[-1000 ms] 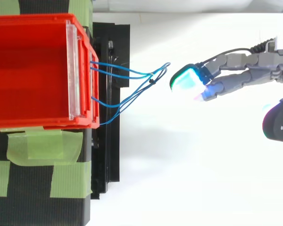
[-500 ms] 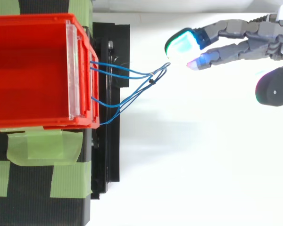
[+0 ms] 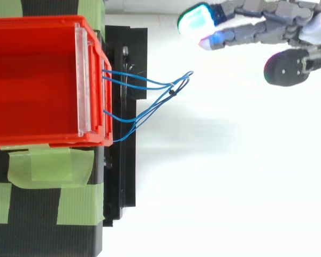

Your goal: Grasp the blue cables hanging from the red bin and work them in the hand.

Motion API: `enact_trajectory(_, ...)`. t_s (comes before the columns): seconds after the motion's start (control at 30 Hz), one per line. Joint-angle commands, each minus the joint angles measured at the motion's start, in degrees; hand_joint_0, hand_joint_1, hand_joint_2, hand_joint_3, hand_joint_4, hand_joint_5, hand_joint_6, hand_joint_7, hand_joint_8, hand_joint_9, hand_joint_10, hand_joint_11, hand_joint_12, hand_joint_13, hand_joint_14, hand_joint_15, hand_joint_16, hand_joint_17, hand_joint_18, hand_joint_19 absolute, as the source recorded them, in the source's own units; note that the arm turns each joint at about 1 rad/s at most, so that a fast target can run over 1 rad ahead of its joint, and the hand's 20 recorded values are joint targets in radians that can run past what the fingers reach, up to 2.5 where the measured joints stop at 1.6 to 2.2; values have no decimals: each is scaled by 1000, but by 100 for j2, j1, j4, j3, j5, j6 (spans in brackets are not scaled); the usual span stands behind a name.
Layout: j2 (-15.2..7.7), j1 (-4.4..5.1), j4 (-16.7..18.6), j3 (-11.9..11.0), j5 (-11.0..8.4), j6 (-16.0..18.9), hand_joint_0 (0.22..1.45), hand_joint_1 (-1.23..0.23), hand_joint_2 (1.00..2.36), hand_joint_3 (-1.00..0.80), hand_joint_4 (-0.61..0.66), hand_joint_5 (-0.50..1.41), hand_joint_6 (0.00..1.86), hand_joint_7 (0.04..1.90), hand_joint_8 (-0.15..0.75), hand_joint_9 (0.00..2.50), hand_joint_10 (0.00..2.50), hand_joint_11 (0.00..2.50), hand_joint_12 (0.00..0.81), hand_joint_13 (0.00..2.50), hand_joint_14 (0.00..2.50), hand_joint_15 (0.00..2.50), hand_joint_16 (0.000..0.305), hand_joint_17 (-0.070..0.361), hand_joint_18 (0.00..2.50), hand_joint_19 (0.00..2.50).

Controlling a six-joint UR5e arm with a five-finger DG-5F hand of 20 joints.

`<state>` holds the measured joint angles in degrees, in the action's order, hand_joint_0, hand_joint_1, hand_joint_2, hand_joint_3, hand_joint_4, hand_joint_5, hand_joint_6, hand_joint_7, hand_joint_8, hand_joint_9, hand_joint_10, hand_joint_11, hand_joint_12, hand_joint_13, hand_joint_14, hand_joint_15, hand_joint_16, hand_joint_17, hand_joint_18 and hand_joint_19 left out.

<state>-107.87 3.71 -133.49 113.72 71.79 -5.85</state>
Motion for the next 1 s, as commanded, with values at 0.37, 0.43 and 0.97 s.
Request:
enact_trajectory(0.37, -594, 86, 711, -17, -324, 66, 864, -546, 1005, -870, 285, -113, 6, 665, 327, 453, 0, 62, 315, 307, 3, 137, 36, 82, 171, 13)
enact_trajectory(0.43, -594, 95, 781, -8, -324, 49, 864, -546, 1005, -869, 283, -113, 6, 664, 326, 454, 0, 55, 315, 307, 4, 130, 36, 82, 169, 20)
enact_trajectory(0.97, -603, 341, 974, -8, -728, -215, 864, -546, 1006, -866, 284, -111, 5, 666, 327, 463, 0, 77, 316, 311, 3, 137, 36, 82, 174, 19)
